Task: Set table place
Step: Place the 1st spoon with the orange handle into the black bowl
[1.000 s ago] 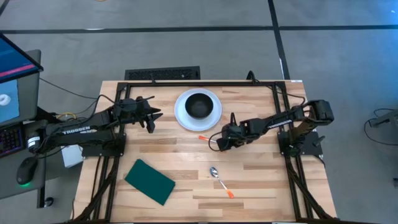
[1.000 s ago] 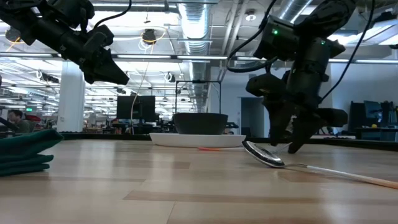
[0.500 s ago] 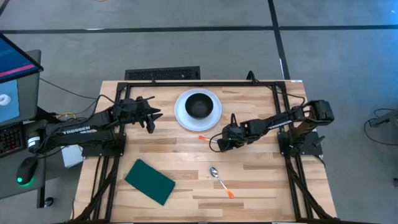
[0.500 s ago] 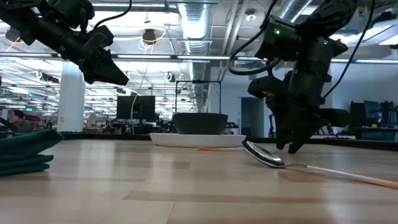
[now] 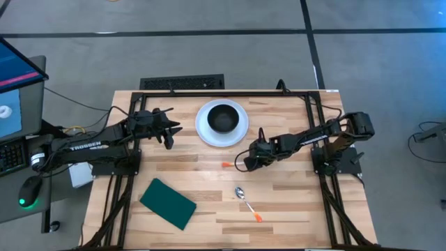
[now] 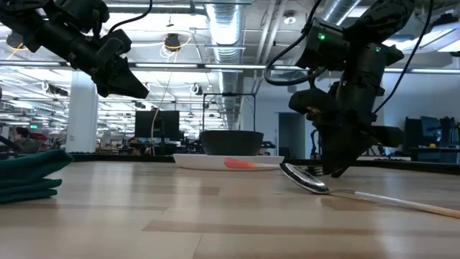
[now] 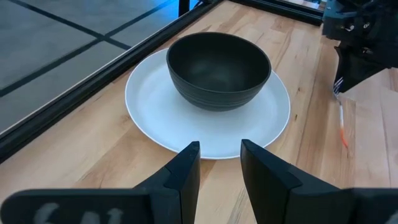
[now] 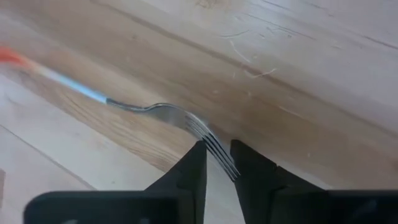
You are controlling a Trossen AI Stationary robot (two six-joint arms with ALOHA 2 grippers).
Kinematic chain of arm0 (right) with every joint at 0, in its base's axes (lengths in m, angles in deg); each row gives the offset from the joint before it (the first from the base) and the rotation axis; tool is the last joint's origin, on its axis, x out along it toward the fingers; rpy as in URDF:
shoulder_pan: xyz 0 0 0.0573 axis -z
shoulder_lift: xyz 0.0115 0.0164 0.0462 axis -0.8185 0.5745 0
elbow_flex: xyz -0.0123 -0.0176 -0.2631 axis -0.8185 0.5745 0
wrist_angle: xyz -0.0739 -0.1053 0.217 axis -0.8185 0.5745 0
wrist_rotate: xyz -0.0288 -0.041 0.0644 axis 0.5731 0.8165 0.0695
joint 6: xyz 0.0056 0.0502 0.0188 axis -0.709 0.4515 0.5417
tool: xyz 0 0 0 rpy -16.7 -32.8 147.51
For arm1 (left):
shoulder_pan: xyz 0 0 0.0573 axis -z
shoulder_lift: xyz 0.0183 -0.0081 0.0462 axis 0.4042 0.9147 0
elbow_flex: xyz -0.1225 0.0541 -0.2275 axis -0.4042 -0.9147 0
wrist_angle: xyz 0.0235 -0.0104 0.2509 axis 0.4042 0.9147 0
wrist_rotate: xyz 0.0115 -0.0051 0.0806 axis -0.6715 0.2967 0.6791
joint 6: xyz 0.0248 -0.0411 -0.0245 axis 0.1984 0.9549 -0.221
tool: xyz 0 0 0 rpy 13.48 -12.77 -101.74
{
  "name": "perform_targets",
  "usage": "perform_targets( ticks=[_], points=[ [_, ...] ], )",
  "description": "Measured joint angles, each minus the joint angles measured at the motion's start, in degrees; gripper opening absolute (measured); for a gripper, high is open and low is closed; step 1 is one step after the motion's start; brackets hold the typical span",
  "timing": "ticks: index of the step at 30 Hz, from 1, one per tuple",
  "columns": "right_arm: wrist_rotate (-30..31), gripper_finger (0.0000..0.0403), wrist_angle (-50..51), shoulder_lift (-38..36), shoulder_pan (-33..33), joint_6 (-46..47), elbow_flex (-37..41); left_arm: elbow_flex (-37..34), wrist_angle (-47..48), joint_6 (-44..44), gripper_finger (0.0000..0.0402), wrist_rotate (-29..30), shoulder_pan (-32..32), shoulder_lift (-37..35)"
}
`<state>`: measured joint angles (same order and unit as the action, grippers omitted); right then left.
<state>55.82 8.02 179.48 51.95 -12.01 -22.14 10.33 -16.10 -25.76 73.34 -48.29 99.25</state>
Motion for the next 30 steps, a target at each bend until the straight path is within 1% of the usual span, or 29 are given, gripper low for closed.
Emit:
perform_targets(
  ticks=[4,8,9,16,22,23,25,28,30],
  points=[
    [0.0,0.0067,-0.8,0.1,0.0,-4.1,0.0,0.0,0.0,0.0,0.0106,0.0,0.0,0.0],
    [1.1,0.0022,-0.4,0.1,0.0,-9.6,0.0,0.0,0.0,0.0,0.0106,0.0,0.0,0.0],
    [1.2,0.0018,-0.4,0.1,0.0,-11.4,0.0,0.0,0.0,0.0,0.0106,0.0,0.0,0.0],
    [1.3,0.0018,-0.4,0.1,0.0,-14.8,0.0,0.0,-0.1,0.0,0.0106,0.0,0.0,0.0],
    [1.5,0.0018,1.6,-2.9,0.1,-18.9,-0.5,0.0,-0.1,0.0,0.0106,0.0,0.0,0.0],
    [1.4,0.0018,3.1,-3.9,0.1,-20.0,-1.4,0.0,-0.1,0.1,0.0106,0.0,0.0,0.0],
    [0.4,0.0018,9.3,-5.6,0.1,-22.5,-3.8,0.0,-0.1,0.1,0.0106,0.0,0.0,0.0],
    [0.2,0.0018,24.6,-7.2,0.7,-26.2,-8.8,0.0,-0.4,0.1,0.0106,0.0,0.0,0.0],
    [1.3,0.0018,34.0,-7.8,1.5,-28.5,-13.5,0.0,-0.8,0.3,0.0106,0.0,0.0,0.0]
  ],
)
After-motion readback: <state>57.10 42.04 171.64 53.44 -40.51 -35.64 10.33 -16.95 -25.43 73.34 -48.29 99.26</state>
